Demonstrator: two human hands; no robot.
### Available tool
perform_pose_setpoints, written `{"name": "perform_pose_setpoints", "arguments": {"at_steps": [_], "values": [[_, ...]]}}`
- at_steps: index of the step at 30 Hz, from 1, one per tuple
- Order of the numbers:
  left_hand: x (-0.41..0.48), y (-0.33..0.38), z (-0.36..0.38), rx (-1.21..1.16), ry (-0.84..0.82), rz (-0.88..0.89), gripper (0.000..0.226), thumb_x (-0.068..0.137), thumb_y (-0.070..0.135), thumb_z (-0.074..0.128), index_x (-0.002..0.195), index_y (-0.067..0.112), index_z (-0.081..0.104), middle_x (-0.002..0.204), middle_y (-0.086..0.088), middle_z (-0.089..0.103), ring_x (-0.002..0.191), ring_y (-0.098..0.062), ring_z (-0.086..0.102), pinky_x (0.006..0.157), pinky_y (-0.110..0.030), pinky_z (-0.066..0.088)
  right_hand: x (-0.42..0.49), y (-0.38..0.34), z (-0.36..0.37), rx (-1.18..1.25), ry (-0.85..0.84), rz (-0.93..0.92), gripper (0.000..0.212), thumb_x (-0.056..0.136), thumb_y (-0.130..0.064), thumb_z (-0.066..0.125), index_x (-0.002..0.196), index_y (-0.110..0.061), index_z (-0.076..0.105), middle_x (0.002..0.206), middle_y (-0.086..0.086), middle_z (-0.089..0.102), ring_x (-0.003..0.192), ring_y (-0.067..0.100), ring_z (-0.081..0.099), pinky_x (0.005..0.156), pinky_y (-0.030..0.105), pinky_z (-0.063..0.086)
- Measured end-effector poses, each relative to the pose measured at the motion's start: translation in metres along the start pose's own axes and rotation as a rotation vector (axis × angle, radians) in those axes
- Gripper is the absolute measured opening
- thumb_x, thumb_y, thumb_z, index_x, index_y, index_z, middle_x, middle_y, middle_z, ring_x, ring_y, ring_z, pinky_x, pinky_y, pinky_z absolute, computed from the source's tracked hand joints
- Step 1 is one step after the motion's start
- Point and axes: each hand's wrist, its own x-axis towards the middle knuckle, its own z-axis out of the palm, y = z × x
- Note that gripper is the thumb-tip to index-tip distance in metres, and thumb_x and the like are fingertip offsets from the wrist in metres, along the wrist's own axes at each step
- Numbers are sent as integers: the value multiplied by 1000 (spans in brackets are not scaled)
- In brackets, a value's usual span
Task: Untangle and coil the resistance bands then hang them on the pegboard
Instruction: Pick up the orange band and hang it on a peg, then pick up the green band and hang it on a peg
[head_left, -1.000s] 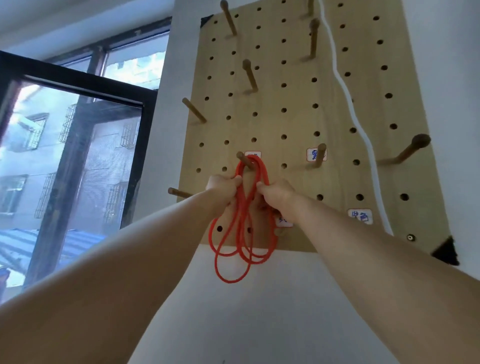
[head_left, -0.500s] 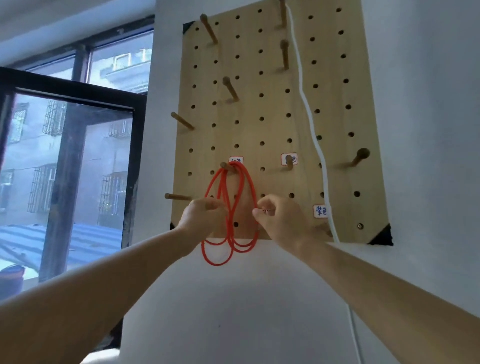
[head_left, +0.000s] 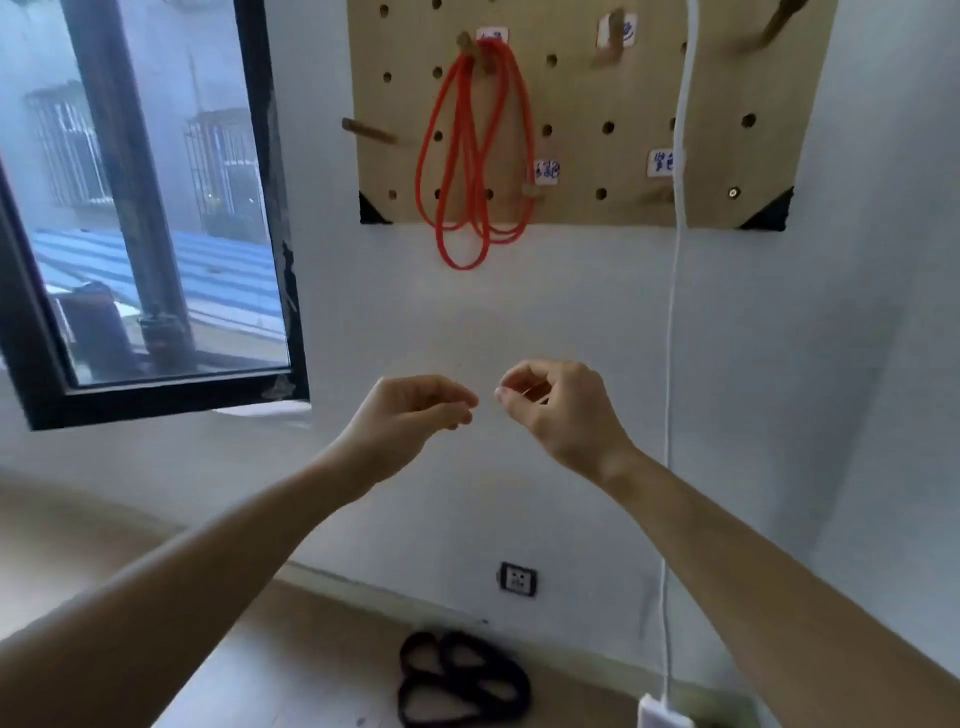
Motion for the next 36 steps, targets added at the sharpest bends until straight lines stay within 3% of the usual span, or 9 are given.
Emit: {"name": "perform_pose_setpoints", "arguments": {"at_steps": [3, 6, 11, 15, 19, 21, 28, 33, 36], "values": [[-29, -40, 12, 31, -26, -45, 15, 92, 11, 70, 95, 23, 78, 87, 2, 78, 88, -19, 73, 86, -30, 57, -31, 23, 27, -13, -109, 70, 8, 89, -28, 74, 88, -20, 75, 78, -15, 70, 71, 0, 65, 71, 19, 53], [-59, -81, 24, 68, -53, -105, 14, 91, 12, 72, 96, 23, 78, 86, 3, 78, 83, -11, 72, 83, -28, 56, -63, 50, 56, -14, -226, 144, 6, 89, -26, 74, 88, -20, 75, 80, -13, 70, 73, -1, 64, 73, 18, 50], [-105, -150, 44, 60, -119, -298, 14, 92, 11, 70, 103, 17, 77, 93, -6, 77, 85, -12, 70, 84, -25, 53, -115, 94, 114, -56, -477, 272, 7, 89, -28, 72, 90, -22, 75, 85, -9, 73, 81, 9, 68, 83, 32, 57], [-133, -206, 60, 111, -161, -414, 12, 88, 19, 73, 97, 22, 80, 89, -1, 78, 90, -19, 72, 89, -37, 56, -151, 126, 161, -102, -648, 358, 10, 87, -31, 72, 90, -22, 76, 89, -5, 75, 87, 14, 69, 86, 35, 56], [-154, -261, 83, 133, -236, -546, 11, 85, 23, 73, 90, 30, 79, 87, 0, 78, 91, -24, 72, 79, -40, 57, -180, 157, 202, -134, -805, 418, 13, 88, -27, 71, 95, -18, 77, 94, -1, 75, 90, 15, 68, 81, 28, 53], [-163, -290, 96, 142, -286, -605, 12, 81, 28, 71, 90, 31, 78, 86, -2, 78, 89, -27, 72, 82, -43, 59, -193, 176, 219, -155, -864, 445, 13, 88, -27, 70, 94, -18, 77, 94, -1, 75, 92, 16, 68, 78, 27, 50], [-210, -385, 146, 192, -447, -758, 17, 94, 17, 68, 110, 15, 76, 101, -2, 75, 89, -13, 68, 88, -36, 57, -250, 239, 277, -184, -996, 545, 13, 88, -32, 70, 93, -22, 76, 93, -2, 75, 93, 17, 67, 85, 34, 54], [-257, -441, 163, 271, -315, -903, 17, 93, 21, 65, 106, 23, 76, 107, 6, 76, 100, -14, 69, 89, -34, 54, -300, 275, 319, -134, -1028, 615, 18, 89, -32, 71, 101, -19, 74, 100, 2, 73, 96, 21, 67, 85, 35, 54], [-281, -468, 164, 275, -177, -1049, 15, 94, 27, 63, 106, 25, 73, 108, 6, 74, 103, -17, 66, 84, -31, 50, -319, 287, 343, -129, -1026, 632, 45, 92, -33, 70, 131, -13, 61, 129, 11, 60, 121, 28, 57, 99, 35, 46]]}}
